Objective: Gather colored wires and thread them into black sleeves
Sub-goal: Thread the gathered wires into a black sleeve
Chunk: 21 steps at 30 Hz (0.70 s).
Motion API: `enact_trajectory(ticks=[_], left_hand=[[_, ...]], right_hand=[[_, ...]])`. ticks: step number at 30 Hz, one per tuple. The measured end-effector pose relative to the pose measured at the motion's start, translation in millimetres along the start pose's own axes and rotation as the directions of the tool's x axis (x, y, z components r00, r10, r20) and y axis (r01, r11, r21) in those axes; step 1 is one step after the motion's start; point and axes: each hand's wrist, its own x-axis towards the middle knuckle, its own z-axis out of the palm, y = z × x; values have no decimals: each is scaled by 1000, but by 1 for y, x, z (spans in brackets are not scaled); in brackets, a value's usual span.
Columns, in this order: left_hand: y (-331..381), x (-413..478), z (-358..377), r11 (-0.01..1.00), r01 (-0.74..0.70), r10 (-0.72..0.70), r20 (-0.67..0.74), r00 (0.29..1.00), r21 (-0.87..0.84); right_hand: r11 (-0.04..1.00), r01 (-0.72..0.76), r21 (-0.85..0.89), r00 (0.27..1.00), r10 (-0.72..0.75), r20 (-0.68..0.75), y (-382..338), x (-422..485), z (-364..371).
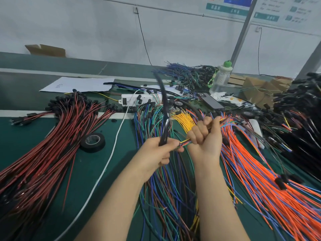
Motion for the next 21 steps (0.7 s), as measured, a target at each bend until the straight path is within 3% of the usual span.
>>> enact_trajectory(ticks=[3, 11, 14, 21], left_hand=[[3, -1, -2, 948, 125, -105, 85, 991, -292], [-1, -2, 4, 802, 164, -9, 263, 965, -574], [-3, -2, 6, 790, 129, 46, 268, 962, -599], [-6, 1, 12, 797, -23, 157, 171, 973, -604]], right_hand=[[980, -37, 198, 999, 35, 13, -4, -1, -1], [822, -133, 554, 991, 98, 93, -1, -4, -1], [789, -133, 600, 991, 103, 85, -1, -4, 1], [852, -82, 518, 994, 109, -22, 9, -7, 9]])
